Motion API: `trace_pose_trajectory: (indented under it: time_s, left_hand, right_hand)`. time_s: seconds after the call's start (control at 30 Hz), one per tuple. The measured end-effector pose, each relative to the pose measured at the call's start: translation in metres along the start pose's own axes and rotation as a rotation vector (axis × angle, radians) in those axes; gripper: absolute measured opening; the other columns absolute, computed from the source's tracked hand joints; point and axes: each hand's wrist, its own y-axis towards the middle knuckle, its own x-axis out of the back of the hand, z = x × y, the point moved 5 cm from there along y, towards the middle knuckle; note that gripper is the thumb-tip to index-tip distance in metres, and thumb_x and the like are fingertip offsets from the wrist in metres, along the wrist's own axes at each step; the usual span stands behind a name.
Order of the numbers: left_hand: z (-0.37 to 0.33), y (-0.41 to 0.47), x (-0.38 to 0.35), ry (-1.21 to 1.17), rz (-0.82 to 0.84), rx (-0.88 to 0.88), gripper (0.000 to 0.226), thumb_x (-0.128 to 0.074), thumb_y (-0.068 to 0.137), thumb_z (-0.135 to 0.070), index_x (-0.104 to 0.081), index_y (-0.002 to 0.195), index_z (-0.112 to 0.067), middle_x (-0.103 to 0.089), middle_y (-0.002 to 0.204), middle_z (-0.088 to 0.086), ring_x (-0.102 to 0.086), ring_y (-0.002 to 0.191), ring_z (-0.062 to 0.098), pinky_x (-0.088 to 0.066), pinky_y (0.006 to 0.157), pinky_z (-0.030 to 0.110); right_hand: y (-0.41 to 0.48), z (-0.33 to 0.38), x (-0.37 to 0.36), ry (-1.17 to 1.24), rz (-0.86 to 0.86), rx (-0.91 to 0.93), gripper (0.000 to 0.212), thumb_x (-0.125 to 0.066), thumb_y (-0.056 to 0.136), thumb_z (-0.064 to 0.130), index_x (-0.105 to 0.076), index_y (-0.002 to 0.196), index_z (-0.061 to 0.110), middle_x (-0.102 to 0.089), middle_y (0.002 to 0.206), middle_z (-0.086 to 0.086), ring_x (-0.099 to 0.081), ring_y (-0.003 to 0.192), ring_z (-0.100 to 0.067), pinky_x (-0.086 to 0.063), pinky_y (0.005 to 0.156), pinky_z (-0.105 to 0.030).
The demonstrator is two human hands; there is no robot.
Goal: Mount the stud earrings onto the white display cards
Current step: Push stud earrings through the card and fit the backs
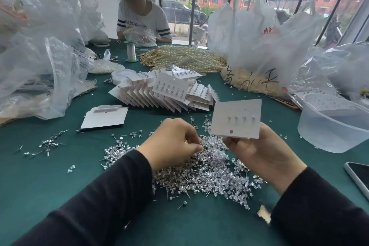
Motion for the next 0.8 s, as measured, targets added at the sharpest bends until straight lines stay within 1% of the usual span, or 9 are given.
trace_pose_trajectory:
  time_s: [0.1, 0.2, 0.3, 0.4, 0.43, 0.5, 0.6, 0.7, 0.8]
  left_hand:
    - [0.004, -0.003, 0.002, -0.118, -0.081, 0.005, 0.01, -0.068, 0.078, -0.032, -0.068, 0.073, -0.023, -0.06, 0.065, -0.016, -0.05, 0.057, -0.006, -0.038, 0.054, 0.004]
    - [0.004, -0.006, 0.002, -0.099, -0.123, -0.018, 0.009, -0.064, 0.082, -0.024, -0.063, 0.073, -0.024, -0.057, 0.069, -0.015, -0.049, 0.06, -0.007, -0.038, 0.056, 0.006]
    - [0.004, -0.008, 0.002, -0.027, -0.066, -0.038, 0.007, -0.062, 0.083, -0.018, -0.066, 0.081, -0.023, -0.059, 0.079, -0.013, -0.049, 0.069, -0.005, -0.037, 0.063, 0.005]
    - [0.007, -0.01, -0.001, -0.036, 0.077, -0.031, 0.01, -0.065, 0.08, -0.035, -0.071, 0.08, -0.026, -0.064, 0.087, -0.011, -0.055, 0.077, 0.001, -0.042, 0.068, 0.013]
    - [0.008, -0.01, 0.0, -0.079, 0.078, -0.018, 0.012, -0.065, 0.08, -0.036, -0.072, 0.082, -0.027, -0.065, 0.087, -0.01, -0.057, 0.076, 0.005, -0.044, 0.065, 0.017]
    - [0.01, -0.009, 0.007, -0.076, 0.031, 0.001, 0.017, -0.064, 0.082, -0.031, -0.07, 0.097, -0.027, -0.064, 0.088, -0.012, -0.056, 0.073, 0.003, -0.043, 0.063, 0.014]
    - [0.016, -0.01, 0.007, 0.049, 0.111, 0.026, 0.036, -0.068, 0.077, -0.039, -0.063, 0.111, -0.027, -0.058, 0.097, -0.015, -0.05, 0.084, -0.004, -0.039, 0.078, 0.013]
    - [0.016, -0.013, 0.0, 0.154, 0.207, 0.027, 0.028, -0.068, 0.074, -0.044, -0.065, 0.1, -0.031, -0.055, 0.099, -0.015, -0.049, 0.096, 0.005, -0.037, 0.092, 0.026]
    - [0.011, -0.014, -0.002, 0.129, 0.14, -0.018, 0.01, -0.069, 0.076, -0.036, -0.067, 0.084, -0.031, -0.056, 0.084, -0.019, -0.049, 0.079, -0.004, -0.038, 0.075, 0.015]
  right_hand:
    - [-0.002, -0.004, 0.005, 0.072, 0.029, -0.019, 0.026, -0.056, 0.063, 0.01, -0.069, 0.086, 0.011, -0.07, 0.085, -0.007, -0.061, 0.075, -0.018, -0.048, 0.067, -0.026]
    - [-0.003, -0.013, 0.007, 0.104, 0.015, -0.07, 0.026, -0.054, 0.067, 0.012, -0.069, 0.089, 0.013, -0.07, 0.089, -0.008, -0.061, 0.074, -0.017, -0.049, 0.065, -0.025]
    - [-0.003, -0.017, 0.009, 0.082, -0.011, -0.093, 0.027, -0.051, 0.071, 0.014, -0.071, 0.089, 0.014, -0.07, 0.092, -0.009, -0.062, 0.072, -0.015, -0.052, 0.06, -0.022]
    - [-0.003, -0.013, 0.013, 0.101, -0.033, -0.075, 0.025, -0.052, 0.072, 0.014, -0.072, 0.087, 0.014, -0.07, 0.092, -0.009, -0.059, 0.074, -0.016, -0.05, 0.06, -0.022]
    - [-0.002, -0.011, 0.014, 0.113, -0.034, -0.067, 0.024, -0.053, 0.071, 0.014, -0.073, 0.084, 0.014, -0.07, 0.092, -0.009, -0.058, 0.074, -0.016, -0.05, 0.06, -0.022]
    - [-0.003, -0.008, 0.014, 0.117, -0.028, -0.054, 0.024, -0.053, 0.071, 0.014, -0.076, 0.079, 0.016, -0.07, 0.09, -0.007, -0.057, 0.073, -0.015, -0.051, 0.059, -0.022]
    - [-0.004, -0.007, 0.014, 0.102, -0.026, -0.051, 0.024, -0.053, 0.071, 0.015, -0.076, 0.077, 0.016, -0.071, 0.087, -0.007, -0.058, 0.072, -0.015, -0.051, 0.059, -0.022]
    - [-0.004, -0.009, 0.014, 0.076, -0.057, -0.061, 0.023, -0.05, 0.077, 0.012, -0.069, 0.09, 0.013, -0.071, 0.084, -0.007, -0.059, 0.07, -0.015, -0.05, 0.06, -0.023]
    - [-0.004, -0.009, 0.014, 0.044, -0.078, -0.054, 0.023, -0.044, 0.085, 0.007, -0.064, 0.092, 0.012, -0.072, 0.078, -0.006, -0.06, 0.066, -0.014, -0.046, 0.064, -0.024]
